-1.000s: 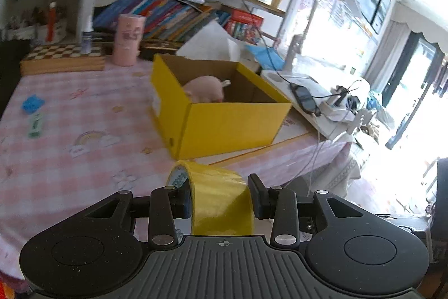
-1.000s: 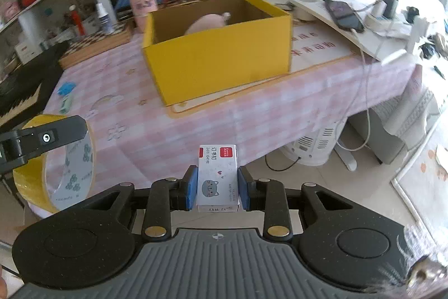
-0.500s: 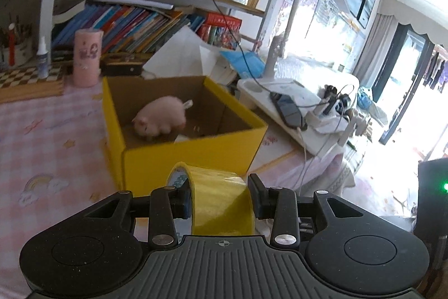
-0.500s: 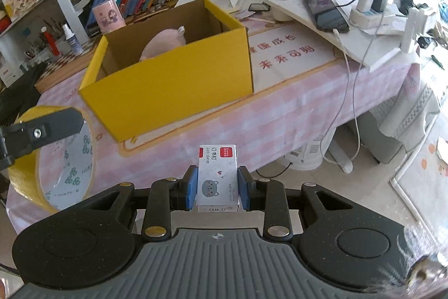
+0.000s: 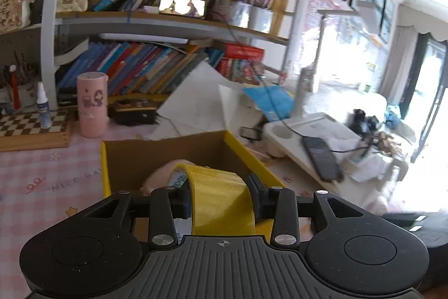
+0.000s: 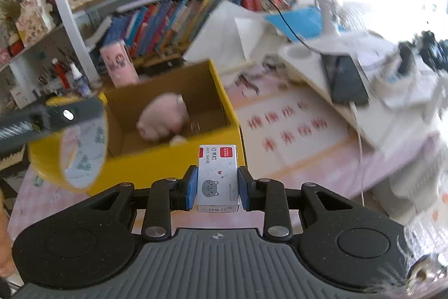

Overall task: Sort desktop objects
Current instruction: 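Lower the tape roll and white box into the yellow box with both tools, then open the left tool to drop the tape while the right tool releases the white box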

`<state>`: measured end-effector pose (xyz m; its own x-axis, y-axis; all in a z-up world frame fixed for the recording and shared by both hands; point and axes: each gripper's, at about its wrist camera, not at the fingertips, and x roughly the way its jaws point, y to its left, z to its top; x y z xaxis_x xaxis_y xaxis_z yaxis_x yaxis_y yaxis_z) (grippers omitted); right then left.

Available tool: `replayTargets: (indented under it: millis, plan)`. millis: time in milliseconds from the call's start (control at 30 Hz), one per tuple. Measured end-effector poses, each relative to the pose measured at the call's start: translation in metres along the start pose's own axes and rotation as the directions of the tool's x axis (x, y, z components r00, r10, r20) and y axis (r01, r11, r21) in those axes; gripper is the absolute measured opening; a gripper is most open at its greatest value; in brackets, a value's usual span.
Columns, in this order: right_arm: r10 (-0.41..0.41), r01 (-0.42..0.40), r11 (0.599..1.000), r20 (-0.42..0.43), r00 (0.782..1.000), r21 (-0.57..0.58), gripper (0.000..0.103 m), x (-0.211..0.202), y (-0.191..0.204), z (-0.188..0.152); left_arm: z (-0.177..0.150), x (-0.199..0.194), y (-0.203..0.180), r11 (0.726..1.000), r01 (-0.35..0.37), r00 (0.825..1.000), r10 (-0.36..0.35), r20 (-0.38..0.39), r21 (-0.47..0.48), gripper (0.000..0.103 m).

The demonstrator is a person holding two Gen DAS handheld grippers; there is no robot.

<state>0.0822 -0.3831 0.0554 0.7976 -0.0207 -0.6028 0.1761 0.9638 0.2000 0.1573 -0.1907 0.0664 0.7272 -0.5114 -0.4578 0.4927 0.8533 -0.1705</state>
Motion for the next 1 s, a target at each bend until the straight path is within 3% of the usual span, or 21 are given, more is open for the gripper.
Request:
replayTargets:
  millis: [167,367,467,567,767,867,1000]
  plan:
    - [0.069,-0.066,0.995,0.039,0.997,-0.081,0.028,0.019,0.007,0.033,0.01,0.029,0.015,0.998,-0.057,0.998,0.056,-0.029,-0.03,0.037]
    - [0.134,-0.13,0.974,0.009,0.991,-0.187,0.028,0.055,0.022,0.055,0.015,0.06,0.03,0.992,-0.098,0.992,0.091,-0.086,-0.075,0.037]
    - [0.152,-0.163,0.955,-0.062,0.986,-0.248,0.028,0.083,0.031,0.06,0.012,0.078,0.04,0.986,-0.125,0.983,0.107,-0.152,-0.111,0.037]
    - [0.147,-0.189,0.912,-0.14,0.979,-0.364,0.028,0.111,0.044,0.061,0.008,0.095,0.051,0.976,-0.154,0.967,0.117,-0.227,-0.152,0.037]
    - [0.12,-0.283,0.831,-0.341,0.932,-0.48,0.028,0.165,0.059,0.059,0.004,0.118,0.057,0.972,-0.187,0.937,0.134,-0.321,-0.139,0.037]
    - [0.097,-0.309,0.817,-0.412,0.906,-0.487,0.028,0.185,0.059,0.058,0.005,0.124,0.055,0.973,-0.195,0.932,0.144,-0.333,-0.124,0.037]
    - [0.076,-0.316,0.816,-0.453,0.888,-0.483,0.028,0.199,0.055,0.056,0.004,0.131,0.056,0.97,-0.209,0.922,0.155,-0.354,-0.12,0.037]
